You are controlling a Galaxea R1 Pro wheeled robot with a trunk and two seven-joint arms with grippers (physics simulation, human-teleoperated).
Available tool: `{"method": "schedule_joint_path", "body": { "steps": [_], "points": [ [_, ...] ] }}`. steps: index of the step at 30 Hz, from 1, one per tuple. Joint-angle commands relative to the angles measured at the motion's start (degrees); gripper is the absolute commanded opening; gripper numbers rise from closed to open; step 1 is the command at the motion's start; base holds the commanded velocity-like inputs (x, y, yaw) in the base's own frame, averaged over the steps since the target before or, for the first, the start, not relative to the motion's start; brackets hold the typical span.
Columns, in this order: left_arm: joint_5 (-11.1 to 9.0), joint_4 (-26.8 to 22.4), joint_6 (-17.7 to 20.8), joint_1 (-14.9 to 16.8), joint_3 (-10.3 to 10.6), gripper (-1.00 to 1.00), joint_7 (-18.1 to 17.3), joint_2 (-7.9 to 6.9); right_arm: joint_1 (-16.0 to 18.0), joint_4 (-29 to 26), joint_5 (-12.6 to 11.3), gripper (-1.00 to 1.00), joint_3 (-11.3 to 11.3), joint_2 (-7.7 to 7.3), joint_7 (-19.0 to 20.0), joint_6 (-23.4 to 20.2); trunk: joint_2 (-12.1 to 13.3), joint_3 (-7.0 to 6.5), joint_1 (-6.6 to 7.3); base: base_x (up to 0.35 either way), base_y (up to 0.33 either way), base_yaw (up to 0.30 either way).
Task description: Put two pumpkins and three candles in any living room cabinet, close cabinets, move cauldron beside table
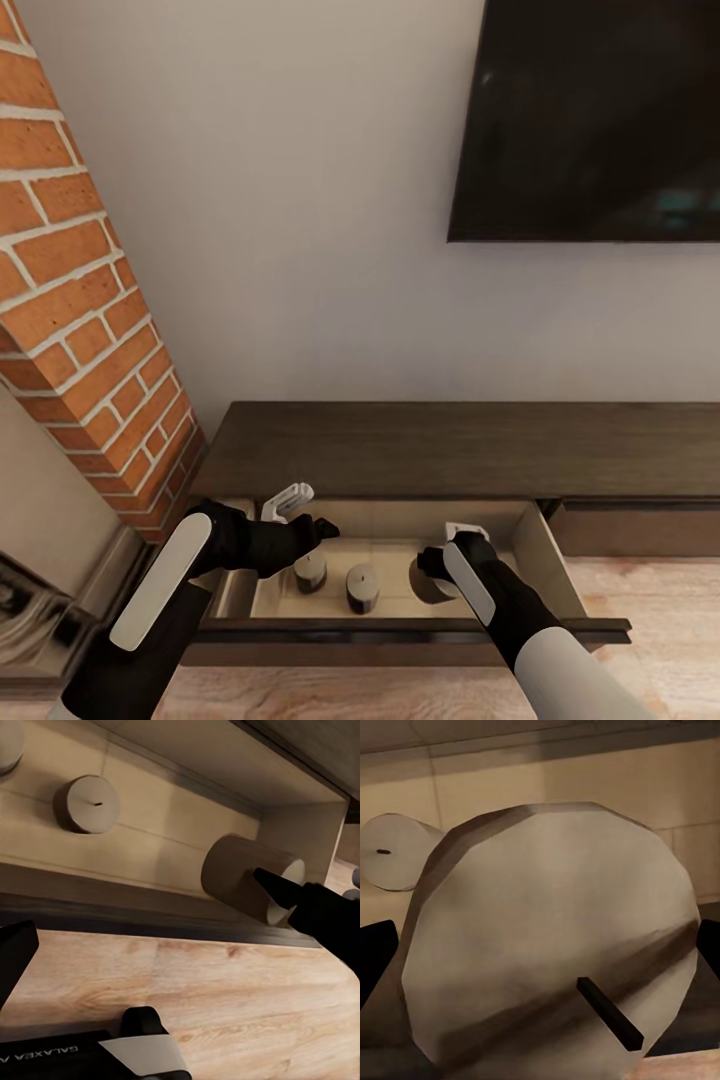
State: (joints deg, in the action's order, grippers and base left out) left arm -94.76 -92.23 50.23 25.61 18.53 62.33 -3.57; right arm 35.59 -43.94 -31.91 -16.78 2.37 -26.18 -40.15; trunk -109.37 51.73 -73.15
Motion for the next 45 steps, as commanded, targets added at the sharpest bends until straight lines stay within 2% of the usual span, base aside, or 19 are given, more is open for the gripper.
{"method": "schedule_joint_path", "body": {
  "steps": [1,13,21,28,36,38,45],
  "points": [
    [-0.5,0.0,0.0,0.1,0.1,1.00,0.6,-0.03,0.0,-0.1,-0.6,-1.00,-0.2,-0.02,-0.5,0.3,-0.4,0.23,-0.22,0.000,0.000,0.000],
    [-0.5,0.0,0.0,0.0,0.1,1.00,0.6,-0.03,0.8,0.8,-0.7,-1.00,-0.2,0.08,-0.9,2.3,-5.3,2.39,-2.85,0.000,0.000,0.000],
    [-0.5,0.0,0.0,0.1,0.0,1.00,0.6,-0.03,2.3,1.1,-0.7,-1.00,-0.3,2.47,-1.3,2.4,-8.5,3.82,-4.61,0.000,0.000,0.000],
    [-0.5,0.0,0.0,0.0,0.0,1.00,0.6,-0.03,2.6,1.1,-0.5,-1.00,-0.3,3.05,-1.3,2.4,-11.3,5.08,-6.15,0.000,0.000,0.000],
    [-0.5,0.0,0.0,0.0,0.0,1.00,0.6,-0.03,2.6,1.4,5.2,-1.00,-0.3,3.48,-1.5,3.9,-14.5,6.52,-7.91,0.000,0.000,0.000],
    [-0.5,0.0,0.0,0.0,0.0,1.00,0.6,-0.03,2.6,1.6,6.5,-1.00,-0.3,3.55,-2.7,4.6,-15.3,6.88,-8.35,0.000,0.000,0.000],
    [-0.5,0.0,0.0,0.0,0.1,1.00,0.6,-0.03,2.6,2.4,7.3,-1.00,-0.3,4.15,-4.1,5.8,-18.1,8.13,-9.88,0.000,0.000,0.000]
  ]
}}
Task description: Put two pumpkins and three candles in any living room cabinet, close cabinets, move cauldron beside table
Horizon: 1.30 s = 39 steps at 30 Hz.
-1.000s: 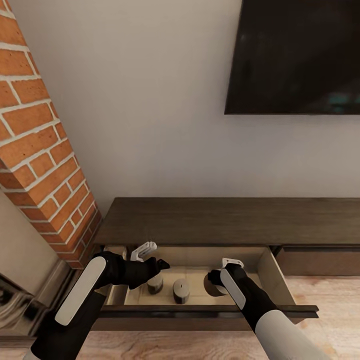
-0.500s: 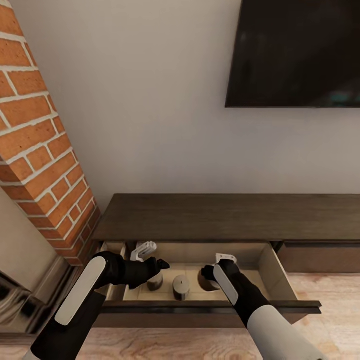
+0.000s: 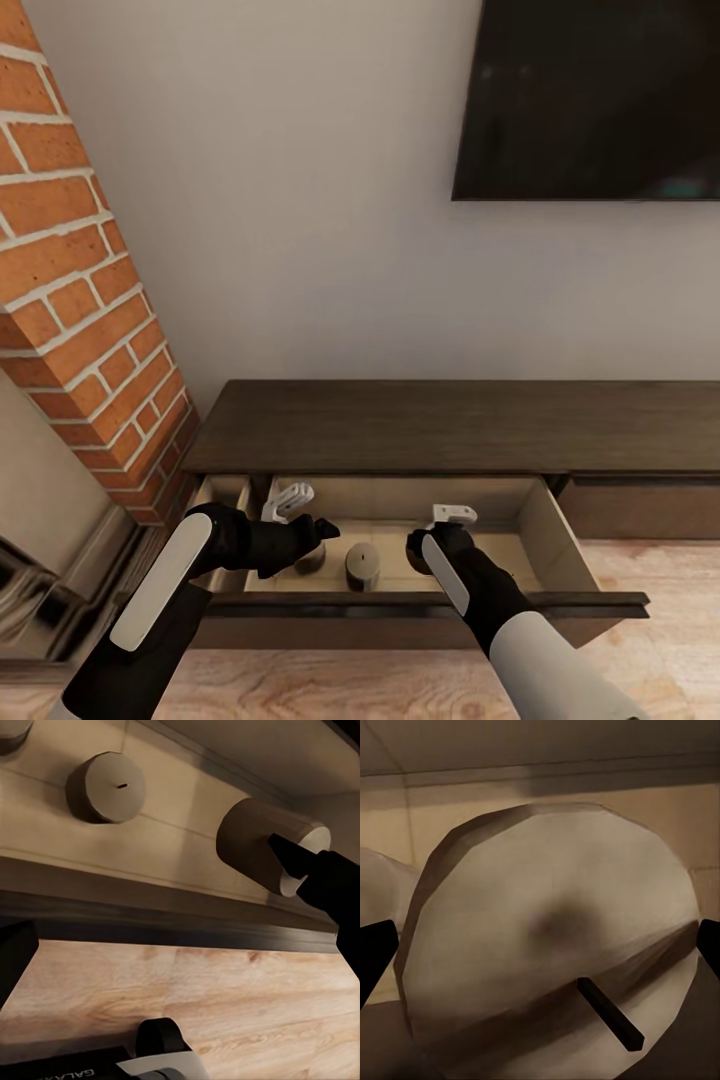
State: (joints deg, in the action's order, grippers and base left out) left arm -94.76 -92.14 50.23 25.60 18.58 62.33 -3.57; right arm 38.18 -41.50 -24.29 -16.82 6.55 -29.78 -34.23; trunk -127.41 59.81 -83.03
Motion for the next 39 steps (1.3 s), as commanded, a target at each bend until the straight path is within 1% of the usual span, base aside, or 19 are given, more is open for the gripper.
{"method": "schedule_joint_path", "body": {
  "steps": [1,9,20,27,30,39],
  "points": [
    [-0.5,-0.1,0.0,0.1,0.0,1.00,0.6,-0.03,0.1,0.0,-0.3,-1.00,-0.2,0.18,-0.6,-0.1,-0.4,0.23,-0.22,0.000,0.000,0.000],
    [-0.5,-0.1,0.0,0.1,0.1,1.00,0.6,-0.03,0.1,0.1,-0.3,-1.00,-0.2,0.61,-0.7,-0.1,-3.6,1.67,-1.97,0.000,0.000,0.000],
    [-0.5,-0.1,0.0,0.1,0.1,1.00,0.6,-0.03,0.1,0.1,-0.4,-1.00,-0.2,0.66,-0.6,-0.1,-8.1,3.64,-4.39,0.000,0.000,0.000],
    [-0.5,-0.1,0.0,0.0,0.1,1.00,0.6,-0.03,0.1,0.1,-0.4,-1.00,-0.2,0.66,-0.6,-0.1,-8.1,3.64,-4.39,0.000,0.000,0.000],
    [-0.5,-0.1,0.0,0.0,0.1,1.00,0.6,-0.03,0.1,0.1,-0.4,-1.00,-0.2,0.66,-0.6,-0.1,-9.3,4.18,-5.05,0.000,0.000,0.000],
    [-0.5,-0.1,0.0,0.0,0.1,1.00,0.6,-0.03,0.1,0.1,-0.4,-1.00,-0.2,0.66,-0.6,-0.1,-9.3,4.18,-5.05,0.002,0.000,0.000]
  ]
}}
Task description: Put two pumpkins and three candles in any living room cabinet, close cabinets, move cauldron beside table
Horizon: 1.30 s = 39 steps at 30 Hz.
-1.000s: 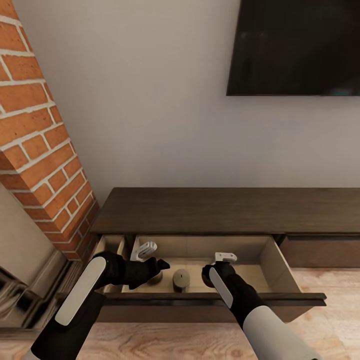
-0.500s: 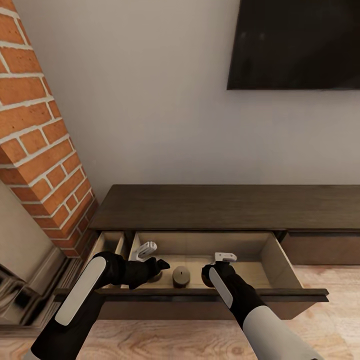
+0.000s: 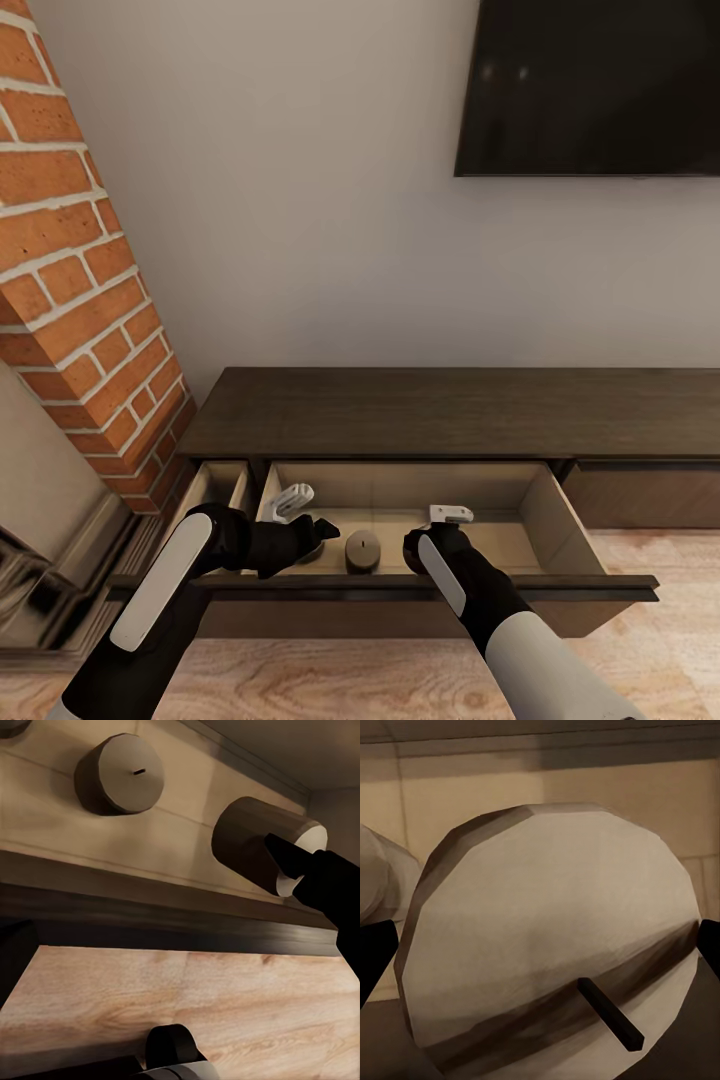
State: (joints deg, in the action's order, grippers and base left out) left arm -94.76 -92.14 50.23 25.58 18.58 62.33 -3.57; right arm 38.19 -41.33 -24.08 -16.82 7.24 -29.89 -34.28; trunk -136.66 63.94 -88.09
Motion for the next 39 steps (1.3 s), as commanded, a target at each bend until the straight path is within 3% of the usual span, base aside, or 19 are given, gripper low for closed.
{"method": "schedule_joint_path", "body": {
  "steps": [1,30,34,39],
  "points": [
    [-0.5,-0.1,0.0,0.1,0.0,1.00,0.6,-0.03,0.0,-0.1,-0.6,-1.00,-0.2,-0.04,-0.5,-0.1,0.0,0.05,0.01,0.112,0.000,0.000],
    [-0.5,-0.2,0.0,0.1,0.2,1.00,0.6,-0.03,0.0,0.0,-0.6,-1.00,-0.2,-0.04,-0.5,-0.1,0.0,0.05,0.01,0.052,0.000,0.000],
    [-0.5,-0.1,0.0,0.1,0.1,1.00,0.6,-0.03,0.0,0.0,-0.6,-1.00,-0.2,-0.04,-0.5,-0.1,-1.6,0.77,-0.87,0.000,0.000,0.000],
    [-0.5,-0.1,0.0,0.0,0.1,1.00,0.6,-0.03,0.0,1.7,-0.5,-1.00,-0.2,-0.04,-0.5,0.0,-1.6,0.77,-0.87,0.000,0.000,0.000]
  ]
}}
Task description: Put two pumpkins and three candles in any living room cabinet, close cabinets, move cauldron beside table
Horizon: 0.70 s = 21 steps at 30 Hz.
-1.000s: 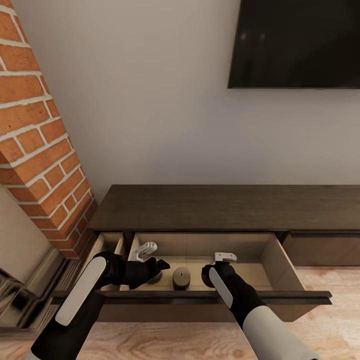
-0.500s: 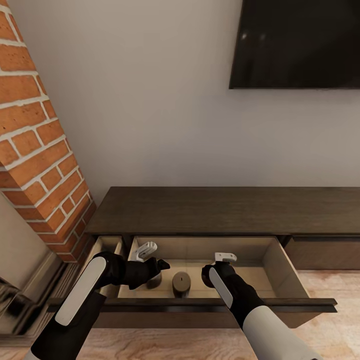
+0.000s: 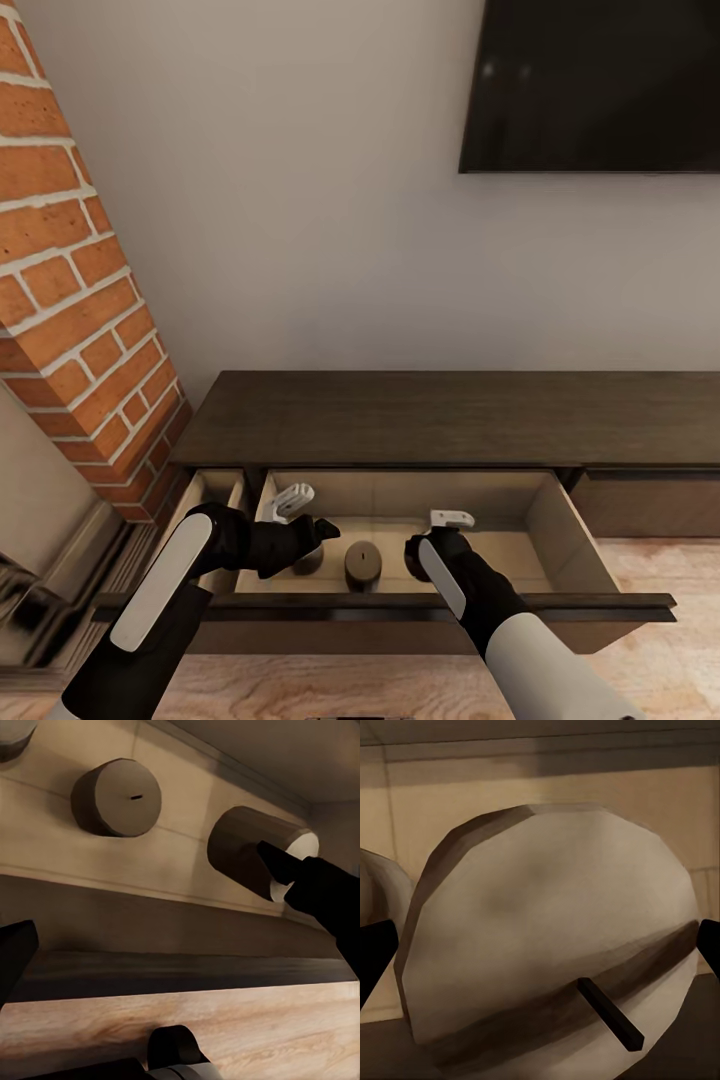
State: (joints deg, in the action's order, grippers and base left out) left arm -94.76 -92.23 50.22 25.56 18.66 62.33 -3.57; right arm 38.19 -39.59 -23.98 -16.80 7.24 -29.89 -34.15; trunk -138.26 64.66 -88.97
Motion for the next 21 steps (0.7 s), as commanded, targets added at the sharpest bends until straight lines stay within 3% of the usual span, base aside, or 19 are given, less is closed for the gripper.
{"method": "schedule_joint_path", "body": {
  "steps": [1,14,21],
  "points": [
    [-0.5,-0.1,0.0,0.1,0.1,1.00,0.6,-0.03,0.0,0.1,-0.6,-1.00,-0.3,-0.04,-0.5,-0.1,0.0,0.05,0.01,0.000,0.000,0.000],
    [-0.5,0.0,0.0,0.1,0.1,1.00,0.6,-0.03,0.0,0.3,-0.5,-1.00,-0.3,-0.04,-0.5,0.0,0.0,0.05,0.01,0.035,0.000,0.000],
    [-0.5,0.0,0.0,0.1,0.1,1.00,0.6,-0.03,0.0,0.3,-0.5,-1.00,-0.3,-0.04,-0.5,0.0,0.0,0.05,0.01,0.157,0.000,0.000]
  ]
}}
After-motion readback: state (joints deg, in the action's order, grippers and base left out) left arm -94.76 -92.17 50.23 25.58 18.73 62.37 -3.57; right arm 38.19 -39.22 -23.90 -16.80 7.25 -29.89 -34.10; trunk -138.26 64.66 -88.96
